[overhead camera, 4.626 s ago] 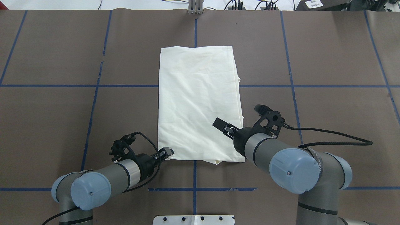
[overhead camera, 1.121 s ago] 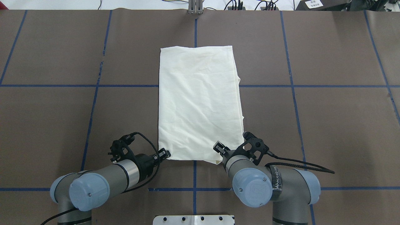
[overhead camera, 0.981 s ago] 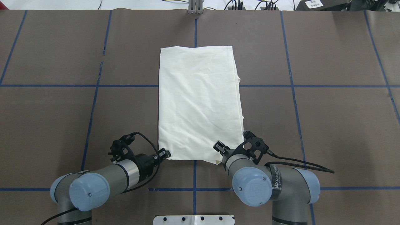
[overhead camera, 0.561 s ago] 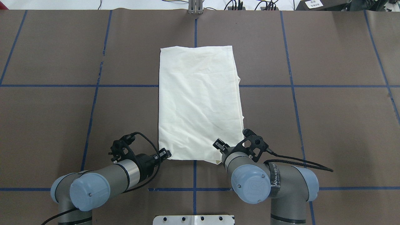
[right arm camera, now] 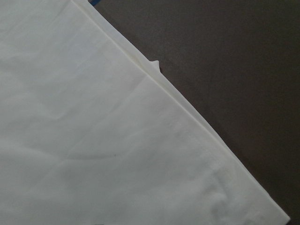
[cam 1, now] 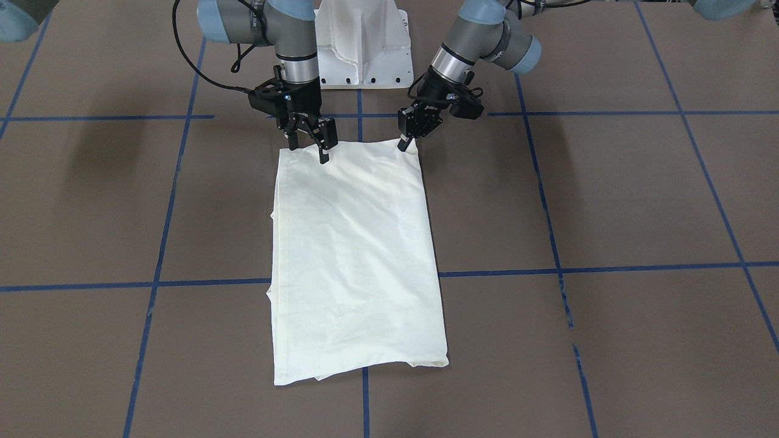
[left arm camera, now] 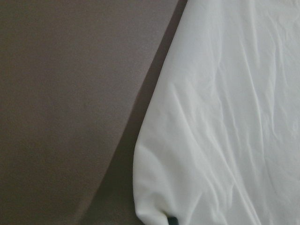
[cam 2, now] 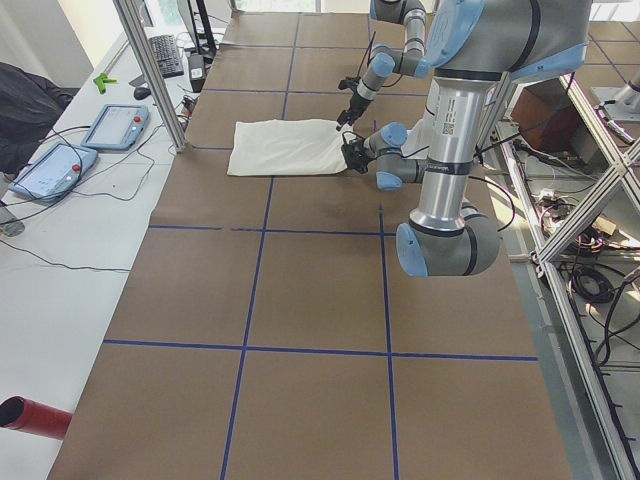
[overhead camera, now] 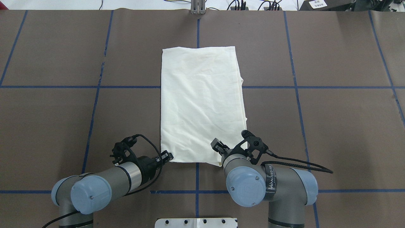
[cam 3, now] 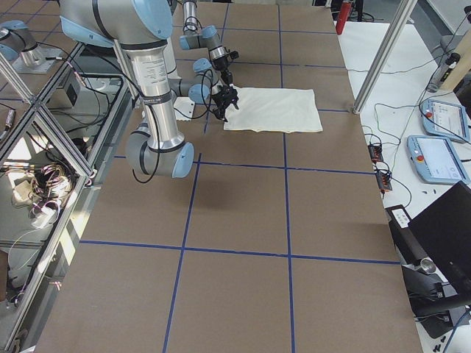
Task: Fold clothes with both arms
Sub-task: 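Slide the right gripper along the shirt's near edge toward the left gripper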
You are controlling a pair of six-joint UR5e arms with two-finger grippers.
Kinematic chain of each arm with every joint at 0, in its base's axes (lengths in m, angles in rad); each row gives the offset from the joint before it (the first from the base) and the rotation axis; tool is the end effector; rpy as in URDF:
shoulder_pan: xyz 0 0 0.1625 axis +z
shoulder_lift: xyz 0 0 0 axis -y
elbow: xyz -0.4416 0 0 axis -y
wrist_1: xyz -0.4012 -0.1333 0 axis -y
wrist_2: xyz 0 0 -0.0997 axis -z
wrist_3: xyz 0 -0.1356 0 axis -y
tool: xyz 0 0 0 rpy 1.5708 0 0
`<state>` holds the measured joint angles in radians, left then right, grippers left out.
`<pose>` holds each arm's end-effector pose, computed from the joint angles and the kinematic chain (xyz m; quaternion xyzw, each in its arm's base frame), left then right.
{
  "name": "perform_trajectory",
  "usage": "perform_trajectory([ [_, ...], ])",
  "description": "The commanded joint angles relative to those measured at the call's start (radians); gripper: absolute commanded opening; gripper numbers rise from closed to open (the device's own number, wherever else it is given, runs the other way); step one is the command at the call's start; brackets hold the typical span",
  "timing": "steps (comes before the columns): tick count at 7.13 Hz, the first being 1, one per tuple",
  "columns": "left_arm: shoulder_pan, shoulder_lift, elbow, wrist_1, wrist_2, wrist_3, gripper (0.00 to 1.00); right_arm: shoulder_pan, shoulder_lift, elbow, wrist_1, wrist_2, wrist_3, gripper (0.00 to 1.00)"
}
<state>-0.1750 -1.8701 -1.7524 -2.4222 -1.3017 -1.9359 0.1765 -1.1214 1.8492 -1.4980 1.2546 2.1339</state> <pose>0.5973 -0.2776 0.3329 0.0469 0.6196 -0.2877 0.7287 -0.6124 -0.2875 0.3115 0.0684 -0.4055 0.3859 0.8258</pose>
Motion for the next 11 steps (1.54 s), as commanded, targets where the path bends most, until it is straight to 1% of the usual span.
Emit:
perform_trajectory([
  [1, 0.000, -0.001, 0.001, 0.000, 0.001, 0.000, 0.00, -0.009, 0.009, -0.007, -0.018, -0.001, 0.003, 0.97],
  [3, 0.000, -0.004, 0.001, 0.000, -0.001, 0.002, 0.00, -0.012, 0.009, -0.018, -0.018, -0.003, 0.009, 0.96],
  [5, 0.000, -0.006, -0.001, 0.000, -0.001, 0.002, 0.00, -0.011, 0.034, -0.053, -0.018, -0.004, 0.011, 0.94],
  [6, -0.001, -0.004, -0.001, 0.000, -0.001, 0.002, 0.00, -0.011, 0.035, -0.054, -0.018, -0.004, 0.012, 0.92],
  [7, -0.001, -0.006, -0.001, 0.000, -0.001, 0.002, 0.00, -0.009, 0.035, -0.056, -0.016, -0.013, 0.014, 0.83],
  [8, -0.001, -0.006, -0.001, 0.000, -0.001, 0.002, 0.00, -0.009, 0.035, -0.062, -0.010, -0.030, 0.014, 0.78],
  [9, -0.001, -0.006, -0.001, 0.000, -0.001, 0.002, 0.00, -0.009, 0.037, -0.074, -0.005, -0.032, 0.014, 0.74],
  [10, -0.001, -0.006, -0.001, 0.000, -0.001, 0.002, 0.00, -0.009, 0.038, -0.074, -0.004, -0.035, 0.014, 0.68],
  [11, -0.001, -0.006, -0.001, 0.000, -0.001, 0.002, 0.00, -0.006, 0.052, -0.074, -0.001, -0.035, 0.014, 0.54],
])
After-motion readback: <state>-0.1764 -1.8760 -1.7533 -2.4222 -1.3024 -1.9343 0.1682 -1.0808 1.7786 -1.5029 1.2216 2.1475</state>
